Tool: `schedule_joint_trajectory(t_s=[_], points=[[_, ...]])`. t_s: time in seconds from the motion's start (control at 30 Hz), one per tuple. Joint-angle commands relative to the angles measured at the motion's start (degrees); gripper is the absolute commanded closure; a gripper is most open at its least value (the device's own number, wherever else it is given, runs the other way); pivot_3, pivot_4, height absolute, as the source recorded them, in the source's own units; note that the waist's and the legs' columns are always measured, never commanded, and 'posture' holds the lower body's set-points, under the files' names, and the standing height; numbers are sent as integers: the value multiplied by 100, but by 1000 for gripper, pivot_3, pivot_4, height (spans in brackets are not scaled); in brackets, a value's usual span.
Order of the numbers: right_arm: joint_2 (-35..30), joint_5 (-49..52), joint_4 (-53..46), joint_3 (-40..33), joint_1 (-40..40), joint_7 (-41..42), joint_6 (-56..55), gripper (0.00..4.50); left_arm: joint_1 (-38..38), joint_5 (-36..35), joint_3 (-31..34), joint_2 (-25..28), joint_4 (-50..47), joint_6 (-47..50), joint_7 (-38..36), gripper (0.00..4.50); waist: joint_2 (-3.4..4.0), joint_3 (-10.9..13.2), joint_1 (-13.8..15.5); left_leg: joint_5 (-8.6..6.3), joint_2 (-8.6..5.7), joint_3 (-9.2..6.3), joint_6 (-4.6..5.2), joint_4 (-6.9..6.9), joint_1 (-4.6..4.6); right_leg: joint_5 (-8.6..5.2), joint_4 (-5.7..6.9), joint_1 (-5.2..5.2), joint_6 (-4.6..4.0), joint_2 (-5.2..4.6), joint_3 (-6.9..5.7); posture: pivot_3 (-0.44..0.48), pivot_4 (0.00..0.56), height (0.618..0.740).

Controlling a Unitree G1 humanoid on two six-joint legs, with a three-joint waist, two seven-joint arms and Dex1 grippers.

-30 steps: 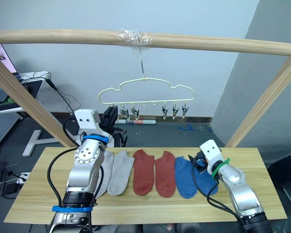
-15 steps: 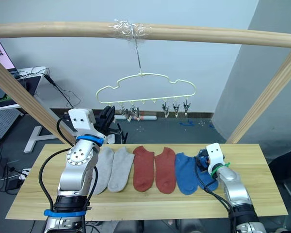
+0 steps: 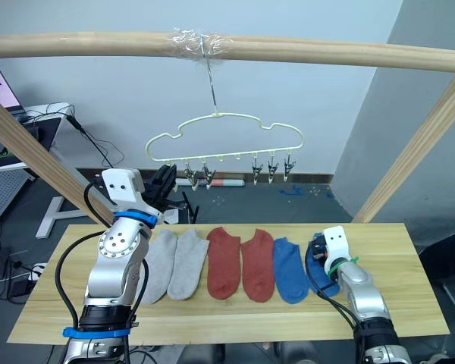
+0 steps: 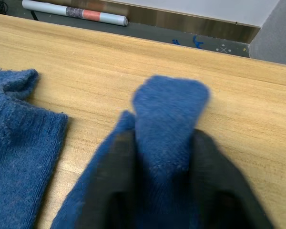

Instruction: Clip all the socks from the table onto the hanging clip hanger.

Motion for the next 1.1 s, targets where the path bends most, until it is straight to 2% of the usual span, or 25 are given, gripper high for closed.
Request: schedule_joint_trajectory(t_s=[0.03, 0.17, 0.3, 0.4, 0.6, 0.77, 1.1], points=[[-65, 39, -347, 36, 90, 205, -130, 4473, 106, -170, 175, 102, -33, 152, -114, 4500, 1, 1, -1, 0, 0, 0, 0, 0, 0, 0, 0, 0, 0, 0, 0, 31, 216, 700], [-234, -83, -1036, 313, 177, 506, -152, 4473, 123, -473, 240, 191, -209, 374, -353, 4500, 4, 19, -22, 0, 1, 2, 0, -2, -1, -1, 0, -3, 1, 0, 2, 30, 211, 700], [-169, -158, -2574, 1065, -102, 863, 189, 4473, 155, -1476, 402, 427, -789, 1427, -892, 4500, 6, 55, -111, 0, 7, -1, -1, -3, -4, -1, 1, -9, 2, 8, 4, 31, 209, 700], [97, -223, -2915, 1514, -441, 873, 393, 4473, 74, -2039, 555, 492, -1078, 2063, -963, 4500, 4, 60, -126, 0, 14, -10, -1, -5, -4, -1, 2, -11, 2, 17, -1, 32, 205, 700], [998, -305, -2592, 2151, -1069, 707, 338, 4473, -249, -3201, 946, 371, -1433, 3291, -644, 4500, -9, 65, -30, 1, 10, -21, -3, 4, -65, 4, -4, -51, -8, 7, -18, 42, 199, 700], [1424, -409, -2038, 2338, -1290, 598, 53, 4473, -302, -3683, 1040, 335, -1606, 3794, -425, 4500, -11, 64, 26, 0, 5, -19, -5, 4, -91, 16, -1, -81, -27, -4, -22, 48, 194, 700], [1868, -469, -1513, 2452, -1378, 581, -135, 4473, -358, -3846, 947, 322, -1645, 3906, -256, 4500, -13, 65, 28, -1, 3, -20, -8, 4, -92, 17, 2, -82, -27, -8, -26, 48, 194, 700]])
